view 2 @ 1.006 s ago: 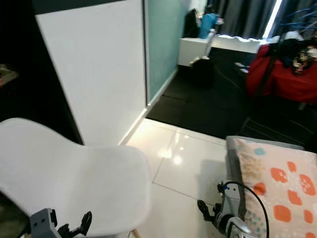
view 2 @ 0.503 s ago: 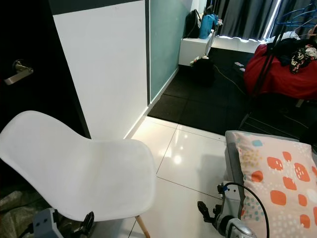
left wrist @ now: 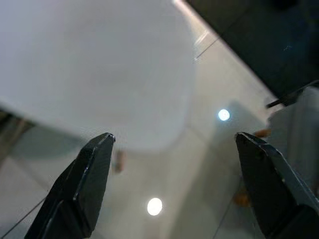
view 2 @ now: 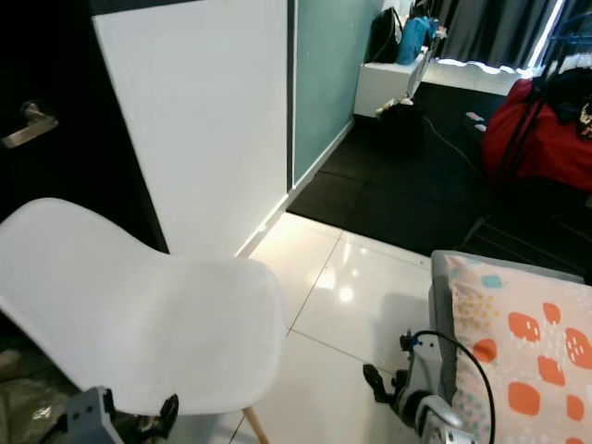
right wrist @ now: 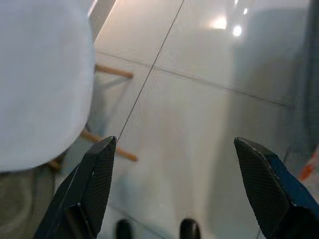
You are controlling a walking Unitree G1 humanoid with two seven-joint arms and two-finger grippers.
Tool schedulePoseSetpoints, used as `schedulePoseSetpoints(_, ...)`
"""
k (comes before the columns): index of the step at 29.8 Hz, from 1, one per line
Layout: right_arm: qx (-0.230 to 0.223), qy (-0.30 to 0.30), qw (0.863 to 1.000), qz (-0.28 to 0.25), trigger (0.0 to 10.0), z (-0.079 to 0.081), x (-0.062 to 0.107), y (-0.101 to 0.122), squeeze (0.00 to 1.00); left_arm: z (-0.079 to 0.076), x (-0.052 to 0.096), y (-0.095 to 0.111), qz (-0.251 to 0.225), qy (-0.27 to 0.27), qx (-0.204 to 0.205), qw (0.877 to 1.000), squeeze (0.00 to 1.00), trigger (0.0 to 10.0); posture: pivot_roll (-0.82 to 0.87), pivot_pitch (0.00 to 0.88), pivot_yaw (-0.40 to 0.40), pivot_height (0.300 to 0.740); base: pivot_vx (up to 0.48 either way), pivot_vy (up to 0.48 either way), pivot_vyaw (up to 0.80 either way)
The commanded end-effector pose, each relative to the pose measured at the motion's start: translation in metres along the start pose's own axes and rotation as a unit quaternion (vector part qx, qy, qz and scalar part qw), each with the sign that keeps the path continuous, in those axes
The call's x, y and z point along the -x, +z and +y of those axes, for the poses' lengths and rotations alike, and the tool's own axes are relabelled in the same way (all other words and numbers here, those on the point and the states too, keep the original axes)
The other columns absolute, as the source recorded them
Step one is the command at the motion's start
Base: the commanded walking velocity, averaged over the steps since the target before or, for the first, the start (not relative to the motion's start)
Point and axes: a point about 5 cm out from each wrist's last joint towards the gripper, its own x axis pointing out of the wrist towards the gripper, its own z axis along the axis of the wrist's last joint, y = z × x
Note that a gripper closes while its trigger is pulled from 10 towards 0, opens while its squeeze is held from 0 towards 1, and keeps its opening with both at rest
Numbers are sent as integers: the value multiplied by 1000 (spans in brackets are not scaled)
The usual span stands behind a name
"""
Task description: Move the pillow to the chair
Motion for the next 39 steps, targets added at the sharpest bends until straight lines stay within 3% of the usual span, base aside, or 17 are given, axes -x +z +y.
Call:
schedulePoseSetpoints(1,-11,7,1000,-2,10000,8,-3,-1,0,6,2,-4,7,13,-1,1000,0,10000,-119,0,-52,740,0,-480,0)
schedulePoseSetpoints(16,-10,4,1000,-5,10000,10,-4,5,0,7,0,1,2,12,4,1000,0,10000,-132,40,-46,740,0,-477,-39)
schedulePoseSetpoints(32,-11,-7,1000,17,10000,3,-2,-4,0,8,1,1,-2,14,20,1000,0,10000,-141,54,-40,740,0,0,-731)
schedulePoseSetpoints(39,-19,-9,1000,11,10000,6,-3,-5,0,13,0,3,-2,15,17,1000,0,10000,-107,55,-13,740,0,0,-138)
